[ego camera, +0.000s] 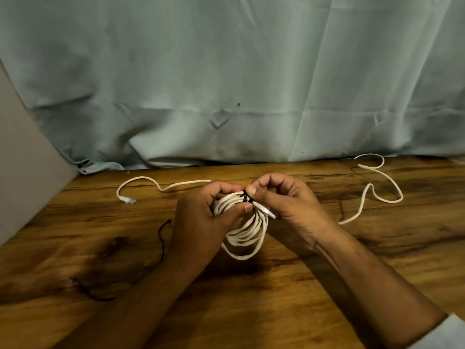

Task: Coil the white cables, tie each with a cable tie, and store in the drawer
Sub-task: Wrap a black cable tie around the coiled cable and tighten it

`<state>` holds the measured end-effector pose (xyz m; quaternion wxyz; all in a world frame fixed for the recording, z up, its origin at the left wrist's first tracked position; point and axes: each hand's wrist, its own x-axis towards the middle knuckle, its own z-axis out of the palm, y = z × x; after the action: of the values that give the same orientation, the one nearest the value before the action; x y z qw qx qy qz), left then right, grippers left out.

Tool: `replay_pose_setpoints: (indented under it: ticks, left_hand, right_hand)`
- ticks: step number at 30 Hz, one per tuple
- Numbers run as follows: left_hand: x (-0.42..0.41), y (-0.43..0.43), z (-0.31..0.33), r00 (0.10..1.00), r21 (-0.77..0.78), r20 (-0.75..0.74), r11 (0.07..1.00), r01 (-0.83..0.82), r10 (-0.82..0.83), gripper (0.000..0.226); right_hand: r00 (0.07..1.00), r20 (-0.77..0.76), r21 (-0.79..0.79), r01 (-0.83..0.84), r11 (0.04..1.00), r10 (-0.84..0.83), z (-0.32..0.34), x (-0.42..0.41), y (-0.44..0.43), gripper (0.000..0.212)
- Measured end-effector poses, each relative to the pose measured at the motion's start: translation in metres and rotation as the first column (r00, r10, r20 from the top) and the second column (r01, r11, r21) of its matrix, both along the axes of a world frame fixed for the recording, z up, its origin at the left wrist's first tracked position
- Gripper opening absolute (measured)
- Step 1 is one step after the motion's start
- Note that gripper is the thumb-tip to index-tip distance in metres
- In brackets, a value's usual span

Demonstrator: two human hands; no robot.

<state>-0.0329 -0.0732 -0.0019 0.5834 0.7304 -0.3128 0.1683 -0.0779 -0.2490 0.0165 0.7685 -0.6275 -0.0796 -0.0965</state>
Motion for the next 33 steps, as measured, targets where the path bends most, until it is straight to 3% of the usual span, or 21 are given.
replay_pose_setpoints:
  ticks: [3, 5, 10, 13, 18, 29, 31, 33]
  left_hand:
    - [0.001, 0.000, -0.001, 1.000, 0.033, -0.009, 0.999, 0.016, -0.015, 0.023]
    - [0.002, 0.000, -0.001, 1.000, 0.058, -0.007, 0.998, 0.010, -0.010, 0.023]
    - [0.005, 0.001, -0.006, 1.000, 0.111, -0.011, 0.994, -0.020, 0.021, 0.025]
    - [0.006, 0.001, -0.008, 0.998, 0.140, -0.001, 0.989, -0.056, 0.057, 0.024]
    - [0.002, 0.000, -0.007, 0.994, 0.189, 0.057, 0.977, -0.100, 0.091, 0.018]
    - [0.003, -0.001, -0.010, 0.994, 0.213, 0.051, 0.971, -0.107, 0.099, 0.015]
    - [0.003, -0.001, -0.010, 0.997, 0.201, 0.040, 0.977, -0.074, 0.067, 0.016]
    - [0.002, -0.003, -0.009, 0.999, 0.182, 0.022, 0.983, -0.030, 0.026, 0.017]
  right_hand:
    - [0.992, 0.092, -0.174, 0.098, 0.980, -0.083, 0.002, -0.001, -0.007, 0.008]
    - [0.973, 0.199, -0.361, 0.181, 0.915, -0.115, 0.005, -0.001, -0.012, 0.008]
    - [0.920, 0.377, -0.741, 0.370, 0.560, -0.108, 0.011, -0.005, -0.017, 0.009]
    - [0.893, 0.443, -0.828, 0.443, 0.344, -0.084, 0.014, -0.009, -0.009, 0.014]
    - [0.862, 0.502, -0.846, 0.507, 0.168, -0.072, 0.020, -0.014, 0.004, 0.020]
    - [0.842, 0.535, -0.838, 0.539, 0.082, -0.070, 0.016, -0.012, 0.009, 0.008]
    - [0.860, 0.503, -0.844, 0.510, 0.164, -0.084, 0.015, -0.011, 0.005, 0.005]
    - [0.908, 0.401, -0.813, 0.415, 0.408, -0.124, 0.013, -0.008, 0.000, 0.009]
